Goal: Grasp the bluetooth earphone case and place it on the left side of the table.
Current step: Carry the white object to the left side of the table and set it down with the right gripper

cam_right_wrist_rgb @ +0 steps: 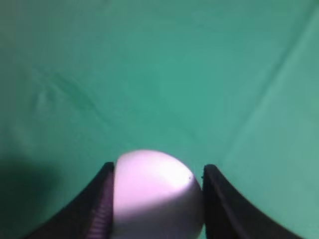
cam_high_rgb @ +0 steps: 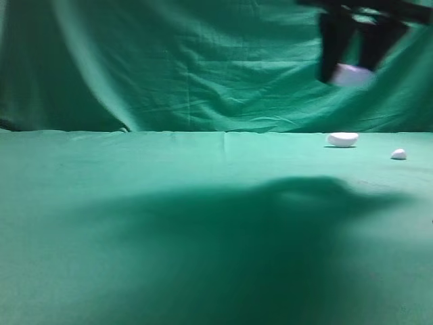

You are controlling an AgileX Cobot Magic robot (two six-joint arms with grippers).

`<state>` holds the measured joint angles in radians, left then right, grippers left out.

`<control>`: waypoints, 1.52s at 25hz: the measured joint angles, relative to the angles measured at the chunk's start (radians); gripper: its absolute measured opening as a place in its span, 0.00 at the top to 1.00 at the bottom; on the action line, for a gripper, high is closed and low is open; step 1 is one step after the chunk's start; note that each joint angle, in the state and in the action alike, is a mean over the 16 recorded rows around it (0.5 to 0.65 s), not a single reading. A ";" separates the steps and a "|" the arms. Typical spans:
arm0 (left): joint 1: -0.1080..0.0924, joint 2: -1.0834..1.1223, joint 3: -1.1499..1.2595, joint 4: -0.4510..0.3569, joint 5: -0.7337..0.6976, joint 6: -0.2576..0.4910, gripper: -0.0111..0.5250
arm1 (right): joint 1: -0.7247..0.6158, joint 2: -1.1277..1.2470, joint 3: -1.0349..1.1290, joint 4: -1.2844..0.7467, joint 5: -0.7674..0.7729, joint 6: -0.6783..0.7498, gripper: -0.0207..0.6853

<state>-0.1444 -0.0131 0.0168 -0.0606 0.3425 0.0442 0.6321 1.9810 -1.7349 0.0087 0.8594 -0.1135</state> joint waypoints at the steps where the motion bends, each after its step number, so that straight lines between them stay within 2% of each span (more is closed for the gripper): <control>1: 0.000 0.000 0.000 0.000 0.000 0.000 0.98 | 0.031 0.029 -0.037 0.000 -0.006 0.000 0.52; 8: 0.000 0.000 0.000 0.000 0.000 0.000 0.98 | 0.187 0.262 -0.268 0.001 -0.008 0.001 0.52; 15: 0.000 0.000 0.000 0.000 0.000 0.000 0.98 | 0.236 0.413 -0.394 -0.002 0.005 0.004 0.51; 18: 0.000 0.000 0.000 0.000 0.000 0.000 0.98 | 0.239 0.439 -0.412 -0.003 0.008 0.006 0.47; 26: 0.000 0.000 0.000 0.000 0.000 0.000 0.98 | 0.240 0.438 -0.418 -0.005 0.045 0.047 0.29; 29: 0.000 0.000 0.000 0.000 0.000 0.000 0.98 | 0.240 0.411 -0.420 -0.010 0.088 0.073 0.27; 33: 0.000 0.000 0.000 0.000 0.000 0.000 0.98 | 0.240 0.350 -0.422 -0.031 0.174 0.108 0.36; 38: 0.000 0.000 0.000 0.000 0.000 0.000 0.98 | 0.240 0.242 -0.424 -0.071 0.284 0.142 0.61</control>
<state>-0.1444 -0.0131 0.0168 -0.0606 0.3425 0.0442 0.8717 2.2232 -2.1594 -0.0620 1.1432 0.0289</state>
